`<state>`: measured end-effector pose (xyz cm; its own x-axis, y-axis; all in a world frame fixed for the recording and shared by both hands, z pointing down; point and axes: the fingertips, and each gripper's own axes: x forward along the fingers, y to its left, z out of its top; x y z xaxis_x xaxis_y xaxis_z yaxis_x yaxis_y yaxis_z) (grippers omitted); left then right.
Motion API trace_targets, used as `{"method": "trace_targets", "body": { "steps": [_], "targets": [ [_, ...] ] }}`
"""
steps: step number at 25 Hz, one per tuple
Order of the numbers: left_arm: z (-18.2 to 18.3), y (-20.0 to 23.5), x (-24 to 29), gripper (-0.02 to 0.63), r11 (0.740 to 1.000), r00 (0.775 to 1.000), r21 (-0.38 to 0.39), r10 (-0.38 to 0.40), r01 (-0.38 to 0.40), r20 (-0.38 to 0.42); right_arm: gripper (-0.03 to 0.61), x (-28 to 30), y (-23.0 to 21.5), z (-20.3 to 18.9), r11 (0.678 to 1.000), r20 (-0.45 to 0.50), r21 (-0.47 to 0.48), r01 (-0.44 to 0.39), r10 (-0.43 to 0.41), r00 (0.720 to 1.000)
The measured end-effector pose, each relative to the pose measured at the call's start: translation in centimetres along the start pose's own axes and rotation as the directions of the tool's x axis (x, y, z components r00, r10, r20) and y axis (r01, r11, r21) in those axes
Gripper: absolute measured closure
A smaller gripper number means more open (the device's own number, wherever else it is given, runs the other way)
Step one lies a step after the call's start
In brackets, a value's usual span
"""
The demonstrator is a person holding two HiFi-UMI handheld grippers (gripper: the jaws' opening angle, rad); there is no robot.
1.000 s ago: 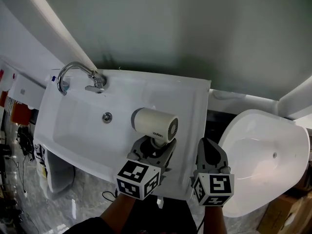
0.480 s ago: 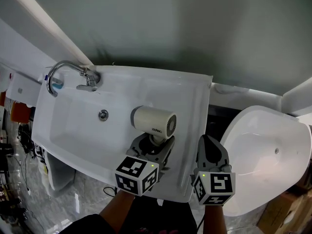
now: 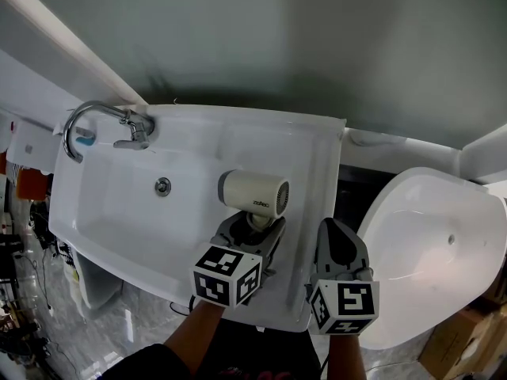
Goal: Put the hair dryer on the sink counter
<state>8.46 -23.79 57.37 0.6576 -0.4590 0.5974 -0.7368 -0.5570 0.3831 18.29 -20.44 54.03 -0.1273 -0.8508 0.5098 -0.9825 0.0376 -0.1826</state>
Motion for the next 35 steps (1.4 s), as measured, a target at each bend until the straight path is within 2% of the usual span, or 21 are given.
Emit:
{"method": "trace_targets", "body": {
  "steps": [10,22,35],
  "targets": [
    [-1.9,1.0,2.8,0.413,0.999,0.996,-0.019,0.024,-0.026,-0.082,0.557,1.2,-0.8,-0.5,1.000,-0.023,0.015,0.005,-0.004,1.000],
    [-3.0,2.0,4.4,0.411,0.996,0.990,-0.068,0.041,-0.050,-0.137,0.557,2.5,-0.8,-1.1,1.000,-0.048,0.011,-0.011,0.012,0.999],
    [-3.4,1.7,5.4,0.399,0.996,0.984,-0.033,0.071,-0.077,-0.163,0.557,2.9,-1.1,-1.0,1.000,-0.054,0.013,-0.015,0.016,0.998]
  ]
}}
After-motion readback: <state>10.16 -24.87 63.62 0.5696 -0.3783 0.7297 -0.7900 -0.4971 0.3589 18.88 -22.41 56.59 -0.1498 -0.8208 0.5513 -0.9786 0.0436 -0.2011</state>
